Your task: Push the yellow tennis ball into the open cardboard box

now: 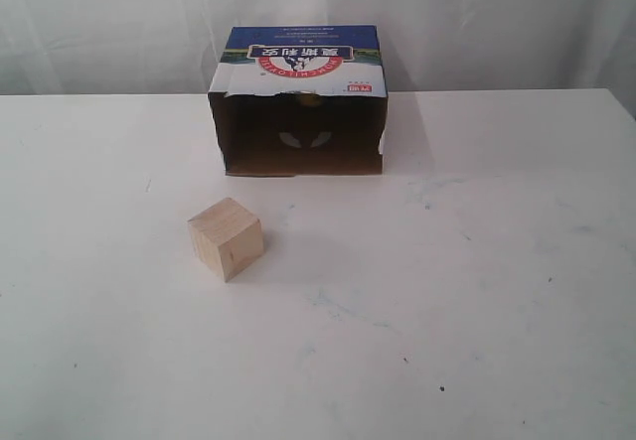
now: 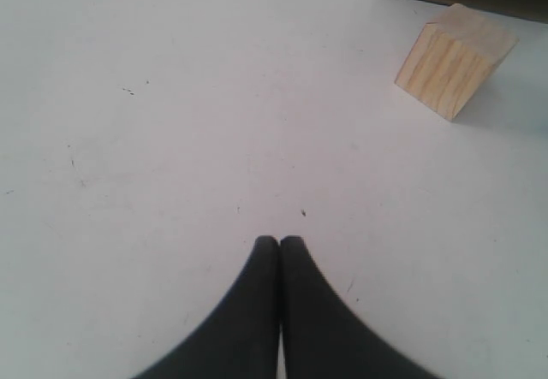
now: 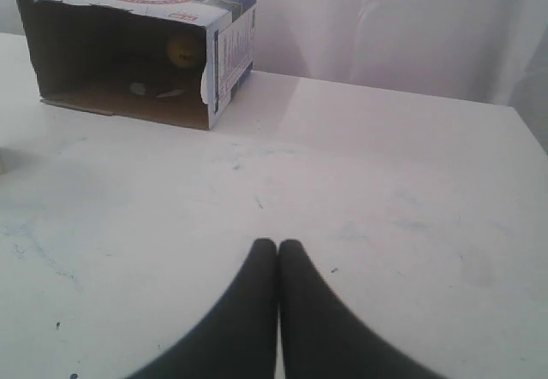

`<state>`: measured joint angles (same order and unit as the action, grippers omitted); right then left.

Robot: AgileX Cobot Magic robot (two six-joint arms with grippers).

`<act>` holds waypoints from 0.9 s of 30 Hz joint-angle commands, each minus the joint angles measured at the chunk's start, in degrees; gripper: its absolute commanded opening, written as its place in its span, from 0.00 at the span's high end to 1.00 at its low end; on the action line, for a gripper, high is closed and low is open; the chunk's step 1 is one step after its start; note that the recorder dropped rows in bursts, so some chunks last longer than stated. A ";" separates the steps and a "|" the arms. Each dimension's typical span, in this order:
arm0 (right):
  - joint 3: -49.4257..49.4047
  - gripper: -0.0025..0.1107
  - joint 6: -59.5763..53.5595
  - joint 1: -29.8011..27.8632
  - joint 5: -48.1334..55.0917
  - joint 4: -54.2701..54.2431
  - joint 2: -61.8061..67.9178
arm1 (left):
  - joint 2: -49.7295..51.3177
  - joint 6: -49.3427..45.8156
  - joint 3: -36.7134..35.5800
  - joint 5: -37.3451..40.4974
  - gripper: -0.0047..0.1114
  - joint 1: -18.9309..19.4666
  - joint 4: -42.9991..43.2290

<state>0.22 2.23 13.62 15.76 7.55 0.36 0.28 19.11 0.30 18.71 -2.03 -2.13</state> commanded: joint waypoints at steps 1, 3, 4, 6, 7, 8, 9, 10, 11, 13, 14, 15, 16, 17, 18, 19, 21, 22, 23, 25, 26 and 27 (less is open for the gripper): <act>-0.22 0.98 -0.57 -0.47 -0.79 -0.27 -0.36 | -0.28 -0.04 -0.30 1.92 0.96 -0.34 -0.21; -0.22 0.98 -0.57 -0.47 -0.79 -0.27 -0.36 | -0.28 -0.04 -0.30 1.92 0.96 -0.34 -0.21; -0.22 0.98 -0.57 -0.47 -0.79 -0.27 -0.36 | -0.28 -0.04 -0.30 1.92 0.96 -0.34 -0.21; -0.22 0.98 -0.57 -0.47 -0.69 -0.27 -0.36 | -0.28 -0.04 -0.30 1.92 0.96 -0.34 -0.21; -0.22 0.98 -0.57 -0.47 -0.69 -0.27 -0.36 | -0.28 -0.04 -0.30 1.92 0.96 -0.34 -0.21; -0.22 0.98 -0.57 -0.47 -0.69 -0.27 -0.36 | -0.28 -0.04 -0.30 1.92 0.96 -0.34 -0.21; -0.22 0.98 -0.57 -0.47 -0.69 -0.27 -0.36 | -0.28 -0.04 -0.30 1.92 0.96 -0.34 -0.21; -0.22 0.98 -0.57 -0.47 -0.69 -0.27 -0.36 | -0.28 -0.04 -0.30 1.92 0.96 -0.34 -0.21; -0.22 0.98 -0.57 -0.47 -0.69 -0.27 -0.36 | -0.28 -0.04 -0.30 1.92 0.96 -0.34 -0.21; -0.22 0.98 -0.57 -0.47 -0.69 -0.27 -0.36 | -0.28 -0.04 -0.30 1.92 0.96 -0.34 -0.21; -0.22 0.98 -0.57 -0.47 -0.69 -0.27 -0.36 | -0.28 -0.04 -0.30 1.92 0.96 -0.34 -0.21; -0.22 0.98 -0.57 -0.47 -0.69 -0.27 -0.36 | -0.28 -0.04 -0.30 1.92 0.96 -0.34 -0.21; -0.22 0.98 -0.57 -0.47 -0.69 -0.27 -0.36 | -0.28 -0.04 -0.30 1.92 0.96 -0.34 -0.21; -0.22 0.98 -0.57 -0.47 -0.69 -0.27 -0.36 | -0.28 -0.04 -0.30 1.92 0.96 -0.34 -0.21; -0.22 0.98 -0.57 -0.47 -0.69 -0.27 -0.36 | -0.28 -0.04 -0.30 1.92 0.96 -0.34 -0.21; -0.22 0.98 -0.57 -0.47 -0.69 -0.27 -0.36 | -0.28 -0.04 -0.30 1.92 0.96 -0.34 -0.21; -0.22 0.98 -0.57 -0.47 -0.69 -0.27 -0.36 | -0.28 -0.04 -0.30 1.92 0.96 -0.34 -0.21; -0.22 0.98 -0.57 -0.47 -0.69 -0.17 -0.36 | -0.28 -0.04 -0.30 1.92 0.96 -0.34 -0.21; -0.22 0.98 -0.57 -0.47 -0.69 -0.17 -0.36 | -0.28 -0.04 -0.30 1.92 0.96 -0.34 -0.08; -0.22 0.98 -0.57 -0.47 -0.42 -0.17 -0.36 | -0.28 -2.66 -0.30 1.92 0.96 -0.34 2.13; -0.22 0.98 -0.57 -0.47 -0.42 -0.17 -0.36 | -0.28 -3.28 -0.30 1.92 0.96 -0.34 2.13; -0.22 0.98 -0.57 -0.47 -0.42 -0.17 -0.36 | -0.28 -3.87 -0.30 1.92 0.96 -0.34 2.13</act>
<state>0.22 2.12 13.62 15.76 7.55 0.36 0.28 16.99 0.30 18.71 -2.03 -1.23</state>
